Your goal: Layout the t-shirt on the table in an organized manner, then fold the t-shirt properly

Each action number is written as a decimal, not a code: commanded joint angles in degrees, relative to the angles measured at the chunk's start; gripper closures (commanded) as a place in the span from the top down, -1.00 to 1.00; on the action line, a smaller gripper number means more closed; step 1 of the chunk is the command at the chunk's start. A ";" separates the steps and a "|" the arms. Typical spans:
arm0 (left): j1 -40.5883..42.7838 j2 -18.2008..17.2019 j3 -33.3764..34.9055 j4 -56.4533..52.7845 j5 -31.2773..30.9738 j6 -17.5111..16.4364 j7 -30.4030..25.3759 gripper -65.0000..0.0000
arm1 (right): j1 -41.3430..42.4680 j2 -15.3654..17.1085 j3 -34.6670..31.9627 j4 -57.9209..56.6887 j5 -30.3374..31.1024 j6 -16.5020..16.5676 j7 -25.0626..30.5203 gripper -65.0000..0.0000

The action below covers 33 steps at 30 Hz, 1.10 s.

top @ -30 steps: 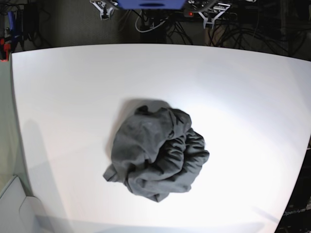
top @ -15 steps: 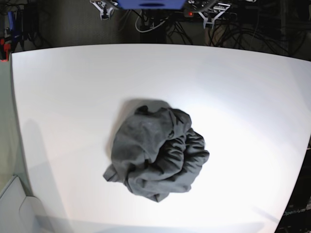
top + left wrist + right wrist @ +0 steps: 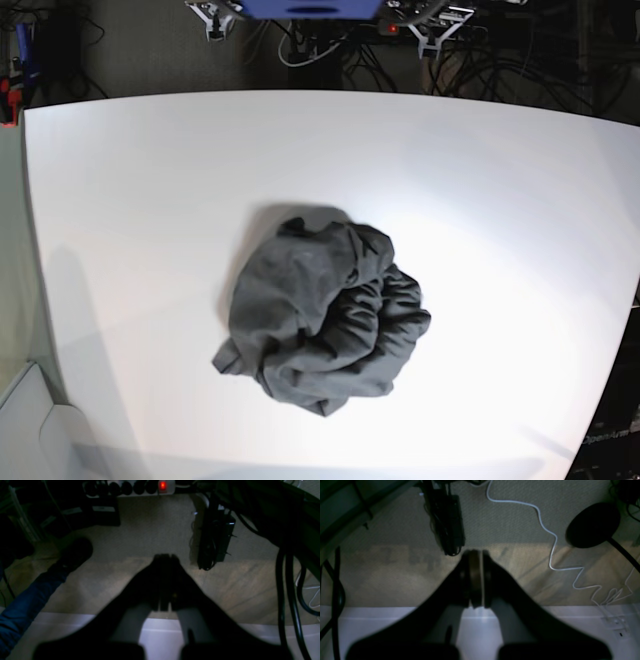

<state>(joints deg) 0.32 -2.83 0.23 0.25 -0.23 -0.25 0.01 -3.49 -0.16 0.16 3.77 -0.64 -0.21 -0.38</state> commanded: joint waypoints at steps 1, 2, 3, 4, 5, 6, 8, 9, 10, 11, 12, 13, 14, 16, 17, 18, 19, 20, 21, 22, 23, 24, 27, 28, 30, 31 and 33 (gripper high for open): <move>0.17 -0.11 0.08 0.06 0.01 -0.06 -0.14 -0.99 | -0.07 -0.14 -0.03 0.05 0.34 0.52 0.16 -1.00; 0.17 -0.11 -0.01 0.06 0.01 -0.06 -0.14 -0.99 | -0.07 -0.14 -0.03 0.05 0.34 0.52 0.16 -1.00; 0.17 -0.11 -0.01 0.06 0.01 -0.06 -0.14 -0.99 | -0.07 -0.14 -0.03 0.05 0.34 0.52 0.16 -1.00; 0.17 -0.11 -0.01 0.06 0.01 -0.06 -0.14 -0.99 | -0.07 -0.14 -0.03 0.05 0.34 0.52 0.16 -1.00; 0.17 -0.11 -0.01 0.06 0.01 -0.06 -0.14 -0.99 | -0.07 -0.14 -0.03 0.05 0.34 0.52 0.16 -1.00; 0.17 -0.11 -0.01 0.06 0.01 -0.06 -0.14 -0.99 | -0.07 -0.14 -0.03 0.05 0.34 0.52 0.16 -1.00; 0.08 -0.11 -0.01 0.06 0.01 -0.06 -0.14 -0.99 | -0.07 -0.14 0.06 0.05 0.34 0.52 0.16 -1.00; 0.08 -0.11 -0.01 0.06 0.01 -0.06 -0.14 -0.99 | -0.07 -0.14 0.06 0.05 0.34 0.52 0.16 -1.00; 0.08 -0.11 -0.01 0.06 0.01 -0.06 -0.14 -0.99 | -0.07 -0.14 0.06 0.05 0.34 0.52 0.16 -1.00; 0.08 -0.11 -0.01 0.06 0.01 -0.06 -0.14 -0.99 | -0.07 -0.14 0.06 0.05 0.34 0.52 0.16 -1.00; 0.08 -0.11 -0.01 0.06 0.01 -0.06 -0.14 -0.99 | -0.07 -0.14 0.06 0.05 0.34 0.52 0.16 -1.00; 0.08 -0.11 -0.01 0.06 0.01 -0.06 -0.14 -0.99 | -0.07 -0.14 0.06 0.05 0.34 0.52 0.07 -1.00; 0.08 -0.11 -0.01 0.06 0.10 -0.06 -0.14 -0.99 | -0.07 -0.14 0.06 0.05 0.34 0.52 -0.01 -1.00; 0.17 -0.11 0.17 0.06 0.10 -0.14 -0.14 -0.99 | -0.07 -0.14 0.06 0.05 0.34 0.52 -0.01 -1.00; 0.17 -0.11 0.17 0.06 0.10 -0.14 -0.14 -0.99 | -0.07 -0.14 0.06 0.05 0.34 0.52 -0.01 -1.00; 0.25 -0.11 0.17 0.06 0.10 -0.14 -0.14 -0.99 | -0.07 -0.14 0.06 0.05 0.34 0.52 -0.01 -1.00; 0.25 -0.11 0.17 0.06 0.10 -0.23 -0.14 -0.99 | -0.07 -0.14 0.06 0.05 0.34 0.52 -0.01 -1.00; 0.34 -0.11 0.17 0.06 0.10 -0.23 -0.14 -0.99 | -0.07 -0.14 0.06 0.05 0.34 0.52 0.07 -1.00; 0.34 -0.11 0.17 0.06 0.10 -0.32 -0.14 -0.99 | -0.07 -0.14 0.06 0.05 0.34 0.52 0.16 -1.00; 0.34 -0.11 0.17 0.14 0.10 -0.32 -0.14 -0.99 | -0.16 -0.14 0.06 0.05 0.34 0.52 0.16 -1.00; 0.78 -0.11 0.17 0.14 0.10 -0.32 -0.14 -0.99 | -0.25 -0.14 0.06 0.05 0.34 0.52 0.16 -1.00; 1.31 -0.11 0.17 0.76 0.19 -0.32 -0.14 -0.99 | -0.43 -0.14 0.06 0.14 0.34 0.52 0.34 -1.00; 5.53 -1.35 -0.01 8.06 0.01 -0.32 -0.14 -0.99 | -1.22 -0.14 -0.03 1.55 0.34 0.52 0.43 -1.00; 7.64 -1.70 -0.10 11.84 -0.08 -0.32 -0.14 -0.99 | -2.54 -0.14 0.06 2.95 0.34 0.52 0.43 -1.00; 13.09 -1.70 -0.10 21.42 -0.17 -0.32 -0.14 -0.99 | -5.70 -0.06 -0.03 8.85 0.34 0.52 0.25 -1.00; 15.99 -1.87 -0.10 26.25 -0.17 -0.32 -0.14 -0.99 | -7.90 -0.06 -0.03 12.27 0.34 0.52 -0.01 -1.00; 19.77 -3.19 -0.19 34.34 -0.17 -0.32 0.03 -0.99 | -11.68 -0.06 -0.03 18.87 0.34 0.52 -0.10 -1.00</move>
<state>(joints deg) 20.40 -5.58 0.10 34.35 -0.47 -0.60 0.80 -14.90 -0.19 0.14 22.83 -0.45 -0.01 -0.56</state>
